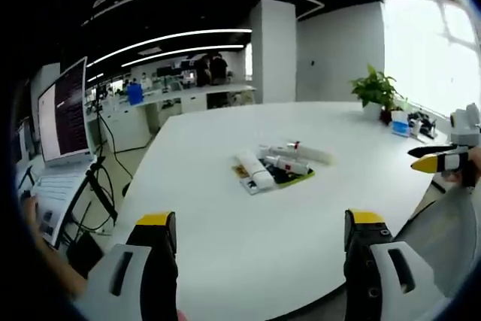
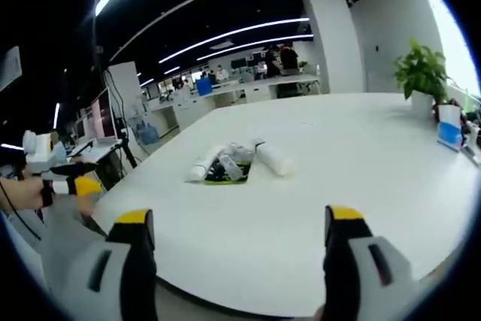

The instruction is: Arrange the skincare products in the storage area until every visible bottle or jar stands upright without overlapping.

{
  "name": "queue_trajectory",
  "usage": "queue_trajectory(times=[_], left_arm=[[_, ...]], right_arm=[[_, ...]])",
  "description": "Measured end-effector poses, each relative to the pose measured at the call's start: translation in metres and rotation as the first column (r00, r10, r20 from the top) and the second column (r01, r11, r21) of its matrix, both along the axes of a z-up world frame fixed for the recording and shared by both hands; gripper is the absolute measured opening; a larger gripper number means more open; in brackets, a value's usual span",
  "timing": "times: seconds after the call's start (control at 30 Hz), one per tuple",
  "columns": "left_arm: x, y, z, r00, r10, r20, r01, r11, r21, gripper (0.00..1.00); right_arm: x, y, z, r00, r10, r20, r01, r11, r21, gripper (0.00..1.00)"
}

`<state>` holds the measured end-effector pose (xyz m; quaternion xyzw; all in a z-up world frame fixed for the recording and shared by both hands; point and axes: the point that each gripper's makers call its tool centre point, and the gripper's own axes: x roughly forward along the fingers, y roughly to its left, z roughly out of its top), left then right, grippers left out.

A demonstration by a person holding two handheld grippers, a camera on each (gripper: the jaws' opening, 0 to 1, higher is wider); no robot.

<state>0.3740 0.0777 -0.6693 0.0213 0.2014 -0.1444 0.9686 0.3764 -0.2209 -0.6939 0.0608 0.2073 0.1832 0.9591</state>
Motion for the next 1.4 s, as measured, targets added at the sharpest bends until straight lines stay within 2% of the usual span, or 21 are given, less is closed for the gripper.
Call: queue_trajectory(times=[0.1, 0.33, 0.7, 0.8, 0.93, 1.1, 1.23, 1.4], left_arm=[[-0.002, -0.001, 0.006, 1.0, 0.009, 0.012, -0.009, 1.0, -0.005, 0.92], [0.004, 0.0, -0.003, 1.0, 0.009, -0.008, -0.009, 1.0, -0.023, 0.91], [-0.003, -0.011, -0.012, 0.996, -0.078, -0.044, 0.077, 0.996, -0.039, 0.9], [-0.004, -0.013, -0.012, 0.995, -0.095, -0.04, 0.093, 0.995, -0.046, 0.9], [-0.003, -0.009, -0.009, 0.996, -0.082, -0.03, 0.08, 0.994, -0.077, 0.9], [-0.003, -0.008, -0.009, 0.996, -0.085, -0.026, 0.082, 0.993, -0.089, 0.9], [-0.004, -0.011, -0.01, 0.994, -0.108, -0.028, 0.105, 0.991, -0.081, 0.89], [-0.004, -0.011, -0.011, 0.993, -0.115, -0.031, 0.113, 0.99, -0.08, 0.87]], right_arm=[[-0.001, 0.002, -0.002, 1.0, 0.015, -0.011, -0.015, 1.0, 0.014, 0.94], [0.0, 0.001, -0.005, 1.0, 0.01, -0.023, -0.01, 1.0, -0.004, 0.93], [0.002, -0.006, -0.005, 0.999, -0.037, -0.033, 0.037, 0.999, -0.013, 0.93], [0.002, -0.009, -0.006, 0.998, -0.045, -0.049, 0.043, 0.998, -0.04, 0.93], [0.008, -0.017, -0.005, 0.999, -0.01, -0.043, 0.005, 0.991, -0.132, 0.93], [0.026, -0.028, 0.001, 0.999, 0.006, -0.049, -0.013, 0.989, -0.145, 0.84], [0.048, -0.033, 0.009, 0.999, 0.017, -0.034, -0.022, 0.986, -0.163, 0.84], [0.078, -0.034, 0.009, 0.997, 0.059, -0.046, -0.066, 0.979, -0.191, 0.82]])
